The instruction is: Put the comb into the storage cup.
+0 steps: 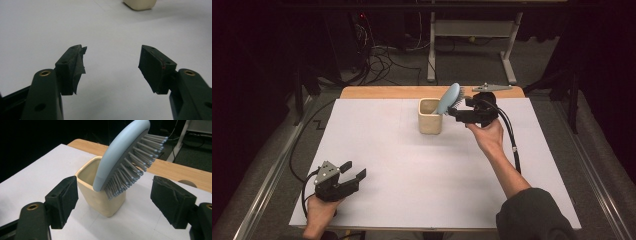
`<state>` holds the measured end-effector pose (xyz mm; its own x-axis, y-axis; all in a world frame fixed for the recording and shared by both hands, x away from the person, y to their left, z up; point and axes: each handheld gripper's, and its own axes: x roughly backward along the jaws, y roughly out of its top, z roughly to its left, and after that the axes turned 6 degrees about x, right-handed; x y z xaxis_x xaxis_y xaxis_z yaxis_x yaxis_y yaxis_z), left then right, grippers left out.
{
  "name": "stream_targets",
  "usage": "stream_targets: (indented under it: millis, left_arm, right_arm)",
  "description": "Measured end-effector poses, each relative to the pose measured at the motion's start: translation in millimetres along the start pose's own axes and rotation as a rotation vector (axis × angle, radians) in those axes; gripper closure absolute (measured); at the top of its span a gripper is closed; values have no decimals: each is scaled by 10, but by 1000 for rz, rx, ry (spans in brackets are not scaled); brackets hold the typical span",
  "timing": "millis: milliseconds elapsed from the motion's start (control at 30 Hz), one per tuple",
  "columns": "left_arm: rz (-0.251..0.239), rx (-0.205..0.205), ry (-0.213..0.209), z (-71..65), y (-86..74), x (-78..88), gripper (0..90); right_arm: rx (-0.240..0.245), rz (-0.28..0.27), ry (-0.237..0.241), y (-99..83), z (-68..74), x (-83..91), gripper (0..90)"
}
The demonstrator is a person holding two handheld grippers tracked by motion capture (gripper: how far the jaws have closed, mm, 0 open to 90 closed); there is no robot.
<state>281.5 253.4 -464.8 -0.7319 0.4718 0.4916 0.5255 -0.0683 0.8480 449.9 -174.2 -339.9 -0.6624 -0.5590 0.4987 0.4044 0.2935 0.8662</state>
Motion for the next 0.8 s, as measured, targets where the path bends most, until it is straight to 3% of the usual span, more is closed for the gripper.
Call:
stream_targets:
  millis: [800]
  left_arm:
    - [-2,-1,4,-5,-1,-2,369]
  right_arm:
    - [-3,-10,-8,-127,-67,131,230]
